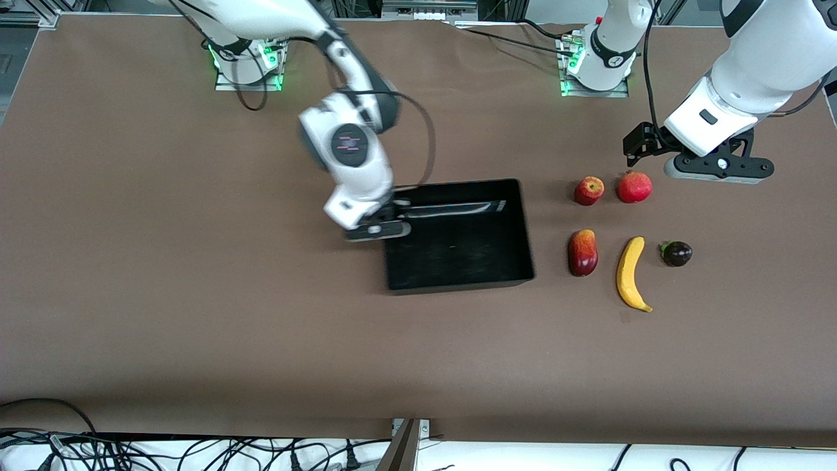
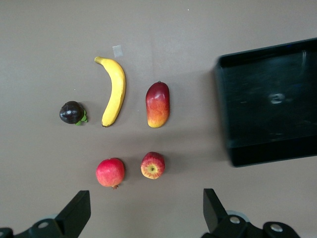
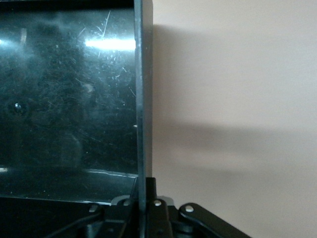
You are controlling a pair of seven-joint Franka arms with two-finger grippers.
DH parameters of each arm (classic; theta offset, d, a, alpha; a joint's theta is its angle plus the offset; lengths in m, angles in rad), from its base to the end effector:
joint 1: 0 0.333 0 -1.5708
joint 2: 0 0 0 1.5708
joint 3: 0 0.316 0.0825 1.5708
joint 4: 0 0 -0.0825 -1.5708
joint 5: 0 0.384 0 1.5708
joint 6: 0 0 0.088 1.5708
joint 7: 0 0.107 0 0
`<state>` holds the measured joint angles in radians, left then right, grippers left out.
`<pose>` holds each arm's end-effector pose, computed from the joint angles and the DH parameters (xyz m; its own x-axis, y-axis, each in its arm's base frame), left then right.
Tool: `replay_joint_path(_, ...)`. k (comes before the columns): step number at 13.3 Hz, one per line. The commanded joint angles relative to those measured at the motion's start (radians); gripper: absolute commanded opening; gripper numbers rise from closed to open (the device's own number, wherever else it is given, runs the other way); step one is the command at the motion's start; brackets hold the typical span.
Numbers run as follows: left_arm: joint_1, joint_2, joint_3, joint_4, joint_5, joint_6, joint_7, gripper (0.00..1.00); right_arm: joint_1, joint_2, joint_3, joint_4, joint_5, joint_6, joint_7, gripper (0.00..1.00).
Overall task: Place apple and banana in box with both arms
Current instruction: 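Slide the black box with the right gripper beside the mango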
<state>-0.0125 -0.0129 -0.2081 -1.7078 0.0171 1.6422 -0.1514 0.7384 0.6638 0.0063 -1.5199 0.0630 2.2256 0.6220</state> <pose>0.5388 -0.1197 0.5727 0.9963 -0.0700 -0.0494 -0.0714 -0.9971 -0.0274 0.5239 0.4846 0.2745 0.9965 0.0838 0.0009 0.0837 -0.9941 -0.0688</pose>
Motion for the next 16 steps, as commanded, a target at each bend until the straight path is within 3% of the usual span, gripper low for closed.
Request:
replay_joint_path(1, 0.002, 0.014, -0.001, 0.033, -0.02, -0.021, 0.007, 1.0, 0.059, 0.112, -0.014, 0.151, 0.023, 0.035, 0.073, 0.0)
replay_joint_path(8, -0.006, 0.018, 0.0, 0.036, -0.016, -0.019, 0.006, 1.0, 0.104, 0.145, -0.015, 0.152, 0.018, 0.078, 0.097, 0.01)
replay_joint_path(10, -0.007, 0.018, -0.001, 0.034, -0.014, -0.019, 0.006, 1.0, 0.104, 0.142, -0.019, 0.152, 0.017, 0.08, 0.093, 1.0)
replay_joint_path(13, -0.007, 0.018, -0.001, 0.036, -0.014, -0.019, 0.006, 1.0, 0.061, 0.097, -0.023, 0.153, 0.017, 0.04, 0.075, 1.0)
replay_joint_path(16, -0.007, 0.019, -0.001, 0.036, -0.016, -0.018, 0.006, 1.0, -0.037, -0.01, -0.026, 0.153, 0.014, -0.076, 0.035, 1.0)
